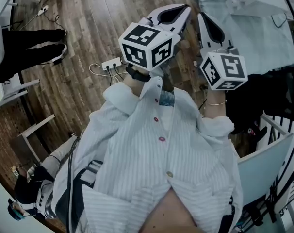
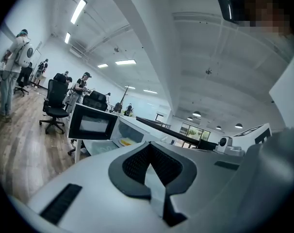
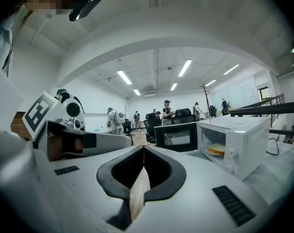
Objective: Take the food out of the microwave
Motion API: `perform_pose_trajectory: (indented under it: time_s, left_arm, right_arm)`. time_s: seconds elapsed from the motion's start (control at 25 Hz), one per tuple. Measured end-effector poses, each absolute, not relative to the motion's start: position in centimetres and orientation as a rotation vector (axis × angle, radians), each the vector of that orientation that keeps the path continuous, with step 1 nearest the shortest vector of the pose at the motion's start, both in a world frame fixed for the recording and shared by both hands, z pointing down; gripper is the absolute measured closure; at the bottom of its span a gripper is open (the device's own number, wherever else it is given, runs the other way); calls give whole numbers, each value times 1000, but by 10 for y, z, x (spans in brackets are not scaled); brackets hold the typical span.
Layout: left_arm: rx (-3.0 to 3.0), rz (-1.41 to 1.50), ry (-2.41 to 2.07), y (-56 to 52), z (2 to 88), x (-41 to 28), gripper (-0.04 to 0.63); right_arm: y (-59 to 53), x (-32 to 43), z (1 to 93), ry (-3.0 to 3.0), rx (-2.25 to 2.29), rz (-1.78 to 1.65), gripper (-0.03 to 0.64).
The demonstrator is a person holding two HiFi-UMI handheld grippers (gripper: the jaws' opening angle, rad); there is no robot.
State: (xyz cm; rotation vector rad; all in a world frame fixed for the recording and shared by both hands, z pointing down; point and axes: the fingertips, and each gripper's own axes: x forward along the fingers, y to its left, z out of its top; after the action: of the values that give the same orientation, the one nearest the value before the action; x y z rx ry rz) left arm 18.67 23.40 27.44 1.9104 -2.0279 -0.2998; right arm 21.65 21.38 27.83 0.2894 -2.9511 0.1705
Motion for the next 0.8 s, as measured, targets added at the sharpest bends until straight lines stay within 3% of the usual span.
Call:
perform_pose_trajectory:
  time_s: [0.32, 0.8]
  left_arm:
    - [1961, -251, -1991, 220, 285, 99, 588]
    - [1973, -258, -1951, 158, 302, 29, 588]
  right_arm:
    - [191, 133, 288, -2953, 395, 202, 586]
    - [120, 73, 312, -2910, 479, 264, 586]
